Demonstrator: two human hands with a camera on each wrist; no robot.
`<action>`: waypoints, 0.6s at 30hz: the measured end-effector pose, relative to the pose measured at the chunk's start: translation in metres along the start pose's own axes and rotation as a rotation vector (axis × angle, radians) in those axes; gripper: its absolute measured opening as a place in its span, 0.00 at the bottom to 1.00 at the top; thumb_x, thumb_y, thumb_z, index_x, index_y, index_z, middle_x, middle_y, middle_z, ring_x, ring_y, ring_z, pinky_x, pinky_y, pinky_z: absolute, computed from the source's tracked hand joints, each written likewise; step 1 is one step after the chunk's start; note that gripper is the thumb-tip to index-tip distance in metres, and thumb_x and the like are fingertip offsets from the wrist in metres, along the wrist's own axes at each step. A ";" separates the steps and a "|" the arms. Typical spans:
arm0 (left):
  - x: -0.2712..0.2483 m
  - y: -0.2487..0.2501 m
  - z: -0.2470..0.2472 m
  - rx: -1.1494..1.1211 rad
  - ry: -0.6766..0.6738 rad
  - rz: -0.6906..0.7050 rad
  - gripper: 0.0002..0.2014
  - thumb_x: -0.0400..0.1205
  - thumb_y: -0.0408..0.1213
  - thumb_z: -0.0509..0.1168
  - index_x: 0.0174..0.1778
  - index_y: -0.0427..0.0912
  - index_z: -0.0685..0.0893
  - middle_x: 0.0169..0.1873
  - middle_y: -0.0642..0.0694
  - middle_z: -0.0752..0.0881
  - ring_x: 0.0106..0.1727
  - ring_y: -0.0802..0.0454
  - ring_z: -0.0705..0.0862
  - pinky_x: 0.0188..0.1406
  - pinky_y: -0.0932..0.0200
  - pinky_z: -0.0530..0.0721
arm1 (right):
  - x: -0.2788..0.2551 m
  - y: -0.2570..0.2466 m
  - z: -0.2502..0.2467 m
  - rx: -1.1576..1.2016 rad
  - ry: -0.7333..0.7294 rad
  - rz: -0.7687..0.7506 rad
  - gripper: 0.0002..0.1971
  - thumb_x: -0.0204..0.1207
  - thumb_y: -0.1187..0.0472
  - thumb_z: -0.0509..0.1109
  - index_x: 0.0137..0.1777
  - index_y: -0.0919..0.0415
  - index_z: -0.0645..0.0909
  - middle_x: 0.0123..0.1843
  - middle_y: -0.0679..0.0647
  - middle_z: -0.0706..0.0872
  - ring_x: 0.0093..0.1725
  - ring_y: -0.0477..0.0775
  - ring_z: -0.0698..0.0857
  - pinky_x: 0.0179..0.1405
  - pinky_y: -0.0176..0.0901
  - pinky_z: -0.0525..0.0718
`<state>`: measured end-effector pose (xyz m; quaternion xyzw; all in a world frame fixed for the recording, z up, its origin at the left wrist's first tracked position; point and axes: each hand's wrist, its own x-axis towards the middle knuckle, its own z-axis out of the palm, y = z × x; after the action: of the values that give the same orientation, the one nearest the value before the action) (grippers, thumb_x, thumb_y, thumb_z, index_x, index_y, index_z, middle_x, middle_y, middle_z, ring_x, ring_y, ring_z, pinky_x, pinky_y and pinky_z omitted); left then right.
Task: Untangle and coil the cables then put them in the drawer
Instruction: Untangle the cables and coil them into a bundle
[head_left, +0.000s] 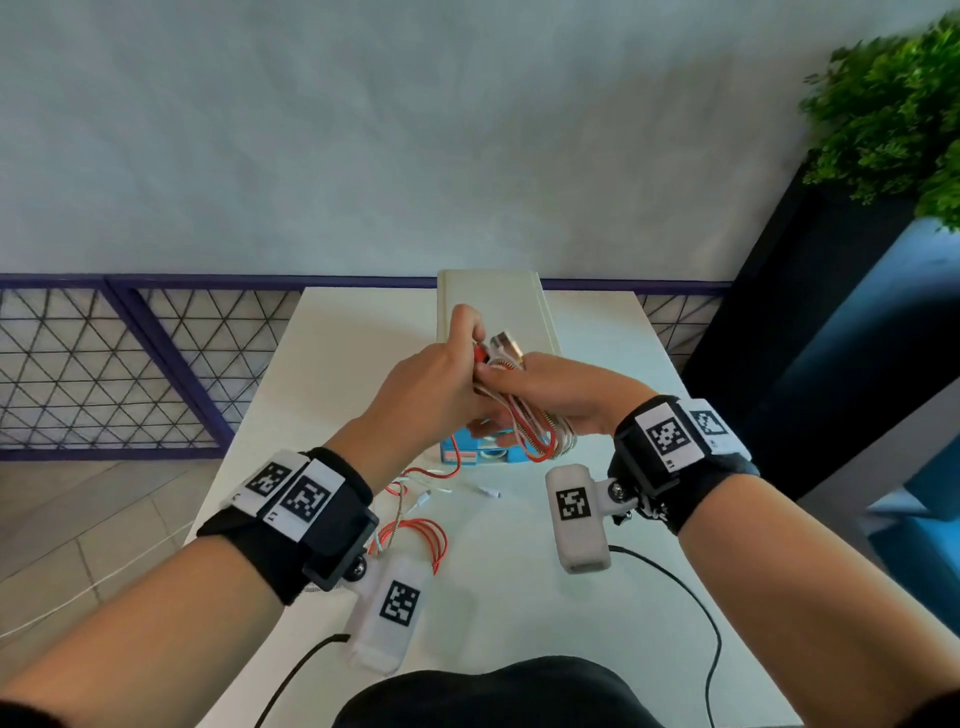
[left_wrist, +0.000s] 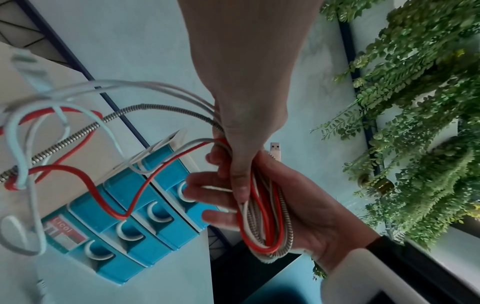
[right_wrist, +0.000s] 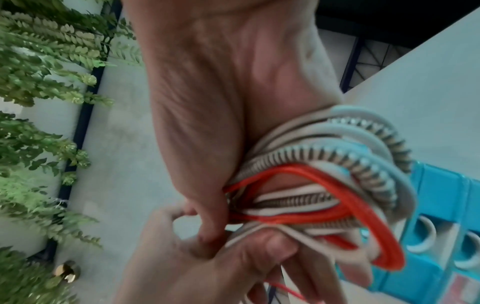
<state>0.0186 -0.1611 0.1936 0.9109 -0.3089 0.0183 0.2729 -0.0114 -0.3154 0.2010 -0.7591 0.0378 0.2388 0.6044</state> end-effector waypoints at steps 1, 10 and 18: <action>-0.001 0.000 0.000 0.035 0.000 -0.007 0.35 0.66 0.47 0.78 0.50 0.52 0.55 0.28 0.51 0.81 0.27 0.46 0.80 0.21 0.57 0.69 | 0.001 0.003 0.003 0.000 -0.031 0.002 0.21 0.84 0.48 0.62 0.51 0.70 0.81 0.51 0.73 0.88 0.52 0.67 0.88 0.56 0.57 0.88; 0.009 -0.015 0.013 -0.234 -0.168 -0.133 0.38 0.65 0.49 0.81 0.54 0.45 0.59 0.34 0.49 0.82 0.31 0.52 0.79 0.29 0.61 0.77 | 0.007 0.006 0.000 -0.317 -0.018 -0.040 0.28 0.84 0.49 0.63 0.48 0.82 0.81 0.37 0.62 0.91 0.26 0.53 0.87 0.31 0.41 0.86; -0.005 -0.048 0.017 -0.851 -0.499 -0.213 0.18 0.83 0.47 0.59 0.61 0.36 0.74 0.38 0.43 0.85 0.39 0.55 0.82 0.50 0.62 0.80 | 0.007 0.017 -0.004 -0.089 0.012 -0.058 0.19 0.83 0.50 0.64 0.40 0.66 0.79 0.28 0.56 0.83 0.25 0.49 0.82 0.34 0.44 0.89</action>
<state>0.0401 -0.1355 0.1546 0.7222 -0.2500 -0.3553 0.5382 -0.0092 -0.3218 0.1837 -0.7873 0.0090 0.2181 0.5766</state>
